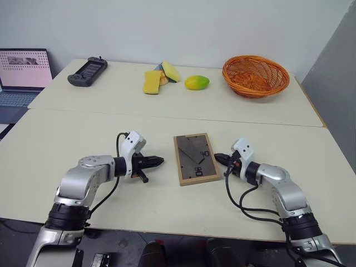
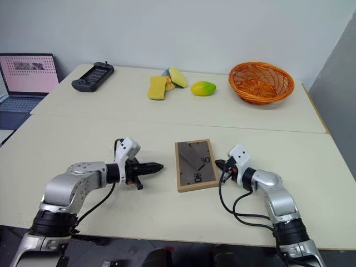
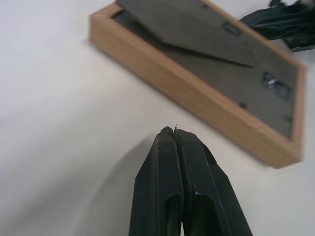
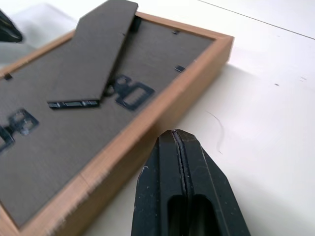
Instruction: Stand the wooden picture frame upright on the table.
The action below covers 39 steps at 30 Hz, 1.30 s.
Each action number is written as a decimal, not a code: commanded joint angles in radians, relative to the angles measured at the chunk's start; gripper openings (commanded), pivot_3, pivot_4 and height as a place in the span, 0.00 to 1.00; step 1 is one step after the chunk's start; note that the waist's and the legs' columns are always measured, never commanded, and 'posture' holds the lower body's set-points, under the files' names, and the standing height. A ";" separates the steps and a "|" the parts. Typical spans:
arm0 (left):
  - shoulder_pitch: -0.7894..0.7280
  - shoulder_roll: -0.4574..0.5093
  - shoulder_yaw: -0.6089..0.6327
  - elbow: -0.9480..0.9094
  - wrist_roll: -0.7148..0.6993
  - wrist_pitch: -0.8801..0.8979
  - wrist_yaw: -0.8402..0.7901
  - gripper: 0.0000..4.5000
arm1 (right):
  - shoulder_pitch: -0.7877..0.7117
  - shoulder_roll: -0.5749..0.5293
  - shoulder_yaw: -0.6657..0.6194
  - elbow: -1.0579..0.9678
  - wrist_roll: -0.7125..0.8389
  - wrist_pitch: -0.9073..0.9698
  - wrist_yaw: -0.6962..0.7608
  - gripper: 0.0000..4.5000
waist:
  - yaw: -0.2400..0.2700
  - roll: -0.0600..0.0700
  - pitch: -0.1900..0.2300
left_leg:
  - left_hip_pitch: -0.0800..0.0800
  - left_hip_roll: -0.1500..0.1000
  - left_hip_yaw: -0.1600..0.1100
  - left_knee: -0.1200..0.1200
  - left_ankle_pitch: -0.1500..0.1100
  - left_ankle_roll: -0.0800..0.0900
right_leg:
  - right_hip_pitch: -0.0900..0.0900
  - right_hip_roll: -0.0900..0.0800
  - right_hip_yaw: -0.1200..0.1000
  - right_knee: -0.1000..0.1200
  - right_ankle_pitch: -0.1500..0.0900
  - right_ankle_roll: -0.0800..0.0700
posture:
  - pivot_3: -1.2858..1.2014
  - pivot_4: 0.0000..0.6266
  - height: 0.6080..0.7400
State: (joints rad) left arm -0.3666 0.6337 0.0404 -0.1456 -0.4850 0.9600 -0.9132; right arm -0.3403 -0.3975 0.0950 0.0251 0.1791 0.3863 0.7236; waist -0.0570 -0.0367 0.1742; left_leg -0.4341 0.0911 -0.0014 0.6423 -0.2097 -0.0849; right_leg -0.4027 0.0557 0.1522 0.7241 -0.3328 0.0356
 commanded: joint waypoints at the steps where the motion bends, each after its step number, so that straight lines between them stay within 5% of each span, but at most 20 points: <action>1: -0.014 -0.014 0.100 -0.112 -0.132 0.243 0.080 0.00 | 0.008 -0.028 -0.030 -0.020 0.017 -0.026 0.020 0.00 | 0.000 0.000 0.000 | 0.000 0.000 0.000 0.000 0.000 0.000 | 0.000 0.000 0.000 0.000 0.000 0.000 | 0.52 0.24 1.00; 7: -0.072 -0.067 0.300 -0.106 -0.326 0.646 0.244 0.00 | 0.035 -0.066 -0.045 -0.026 0.021 -0.034 0.036 0.00 | -0.001 0.000 0.000 | 0.000 0.000 0.000 0.000 0.000 0.000 | 0.000 0.000 0.000 0.000 0.000 0.001 | 0.52 0.24 1.00; 16: -0.137 -0.013 0.395 0.204 -0.919 0.654 0.767 0.00 | 0.048 -0.069 -0.039 -0.025 0.016 -0.041 0.044 0.00 | 0.001 0.000 0.000 | 0.000 0.000 -0.002 0.000 0.000 0.000 | 0.001 -0.001 -0.001 0.000 0.000 0.000 | 0.52 0.24 1.00; 26: -0.042 0.105 0.192 0.184 -1.471 0.424 1.187 0.47 | 0.032 -0.075 -0.032 -0.009 0.008 -0.051 0.054 0.00 | 0.000 0.000 0.000 | 0.000 -0.003 -0.003 0.000 0.000 0.000 | 0.001 -0.005 -0.001 0.000 0.000 0.001 | 0.52 0.24 1.00; 34: -0.040 0.097 0.131 0.168 -1.487 0.358 1.191 0.82 | 0.028 -0.087 -0.023 0.005 -0.010 -0.076 0.062 0.00 | 0.007 0.000 0.000 | 0.000 -0.008 -0.007 0.000 0.000 0.000 | 0.003 -0.007 -0.002 -0.001 -0.001 0.001 | 0.52 0.24 1.00; 39: -0.056 0.074 0.081 0.182 -1.487 0.355 1.209 0.82 | 0.014 -0.083 -0.015 0.015 -0.023 -0.089 0.050 0.00 | 0.008 0.000 0.000 | 0.002 -0.009 -0.011 0.000 0.000 0.000 | 0.009 -0.007 -0.006 -0.006 -0.001 0.001 | 0.52 0.24 1.00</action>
State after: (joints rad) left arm -0.4146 0.7043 0.1340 0.0489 -1.9515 1.3190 0.2935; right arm -0.3059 -0.4759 0.0833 0.0485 0.1583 0.3178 0.7784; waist -0.0491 -0.0367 0.1743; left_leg -0.4324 0.0825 -0.0136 0.6427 -0.2098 -0.0851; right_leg -0.3932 0.0491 0.1461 0.7180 -0.3334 0.0369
